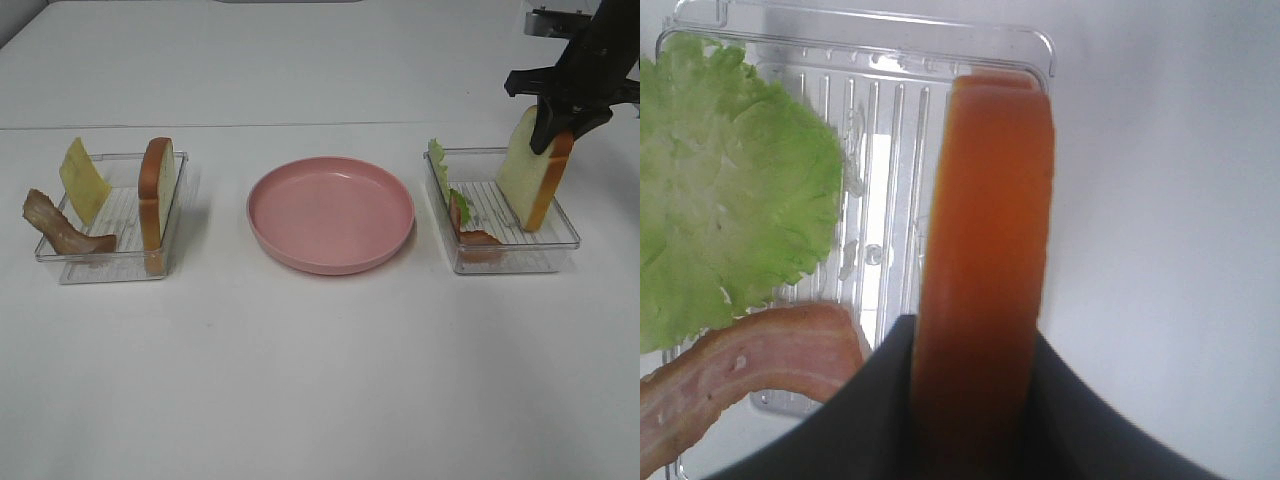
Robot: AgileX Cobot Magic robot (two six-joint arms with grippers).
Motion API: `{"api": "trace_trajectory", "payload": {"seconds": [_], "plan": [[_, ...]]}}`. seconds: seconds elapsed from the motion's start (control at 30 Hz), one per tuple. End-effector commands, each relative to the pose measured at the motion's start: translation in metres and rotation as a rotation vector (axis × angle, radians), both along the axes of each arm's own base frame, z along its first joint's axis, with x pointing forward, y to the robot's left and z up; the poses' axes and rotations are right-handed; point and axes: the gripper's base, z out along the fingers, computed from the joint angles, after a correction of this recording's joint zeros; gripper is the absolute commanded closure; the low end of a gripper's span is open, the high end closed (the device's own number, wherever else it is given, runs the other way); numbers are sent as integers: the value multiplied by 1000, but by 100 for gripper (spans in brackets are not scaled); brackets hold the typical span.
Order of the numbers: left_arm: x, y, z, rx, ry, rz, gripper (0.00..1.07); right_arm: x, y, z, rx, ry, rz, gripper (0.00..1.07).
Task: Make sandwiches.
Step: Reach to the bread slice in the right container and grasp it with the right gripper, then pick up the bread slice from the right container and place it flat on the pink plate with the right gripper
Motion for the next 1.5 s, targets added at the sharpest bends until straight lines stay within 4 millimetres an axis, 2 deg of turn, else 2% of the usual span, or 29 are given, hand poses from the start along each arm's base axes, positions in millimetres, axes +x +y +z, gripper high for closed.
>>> {"api": "trace_trajectory", "payload": {"seconds": [0.03, 0.07, 0.2, 0.37, 0.4, 0.47, 0.5, 0.53, 0.57, 0.6, 0.67, 0.8, 0.87, 0.9, 0.97, 1.0, 1.03, 1.07, 1.1, 1.13, 1.17, 1.2, 1.23, 1.27, 1.3, 1.37, 1.5], "plan": [[-3, 0, 1, -1, -34, 0, 7, 0, -1, 0, -1, 8, -13, 97], [-3, 0, 1, -1, -34, 0, 7, -2, -1, 2, 3, 26, -61, 106], [-3, 0, 1, -1, -34, 0, 7, -3, -1, 12, 3, 6, -65, 107], [-3, 0, 1, -1, -34, 0, 7, -11, 0, 38, 11, -27, -96, 107], [-3, 0, 1, -1, -34, 0, 7, -11, 0, 38, 11, -27, -96, 107], [-3, 0, 1, -1, -34, 0, 7, -20, 1, 58, 16, -29, -107, 107], [-3, 0, 1, -1, -34, 0, 7, -20, 1, 58, 16, -29, -107, 107], [-3, 0, 1, -1, -34, 0, 7, -27, 3, 76, 39, -62, -117, 107], [-3, 0, 1, -1, -34, 0, 7, -32, 5, 86, 59, -80, -117, 107], [-3, 0, 1, -1, -34, 0, 7, -32, 5, 86, 59, -80, -117, 107], [-3, 0, 1, -1, -34, 0, 7, -44, 12, 111, 140, -133, -100, 107], [-3, 0, 1, -1, -34, 0, 7, -55, 23, 126, 261, -183, -65, 107], [-3, 0, 1, -1, -34, 0, 7, -65, 37, 138, 420, -260, -54, 107], [-3, 0, 1, -1, -34, 0, 7, -65, 37, 138, 420, -260, -54, 107], [-3, 0, 1, -1, -34, 0, 7, -69, 58, 132, 496, -301, -46, 107], [-3, 0, 1, -1, -34, 0, 7, -69, 58, 132, 496, -301, -46, 107], [-3, 0, 1, -1, -34, 0, 7, -71, 80, 125, 515, -298, -11, 107], [-3, 0, 1, -1, -34, 0, 7, -71, 80, 125, 515, -298, -11, 107], [-3, 0, 1, -1, -34, 0, 7, -71, 105, 117, 519, -291, 28, 107], [-3, 0, 1, -1, -34, 0, 7, -70, 115, 113, 520, -295, 39, 107], [-3, 0, 1, -1, -34, 0, 7, -70, 115, 113, 520, -295, 39, 107], [-3, 0, 1, -1, -34, 0, 7, -68, 135, 107, 522, -316, 57, 107], [-3, 0, 1, -1, -34, 0, 7, -66, 144, 103, 526, -326, 59, 107], [-3, 0, 1, -1, -34, 0, 7, -66, 144, 103, 526, -326, 59, 107], [-3, 0, 1, -1, -34, 0, 7, -63, 160, 94, 531, -340, 55, 107], [-3, 0, 1, -1, -34, 0, 7, -60, 176, 78, 536, -313, 51, 107], [-3, 0, 1, -1, -34, 0, 7, -58, 183, 64, 533, -284, 52, 107]]}}
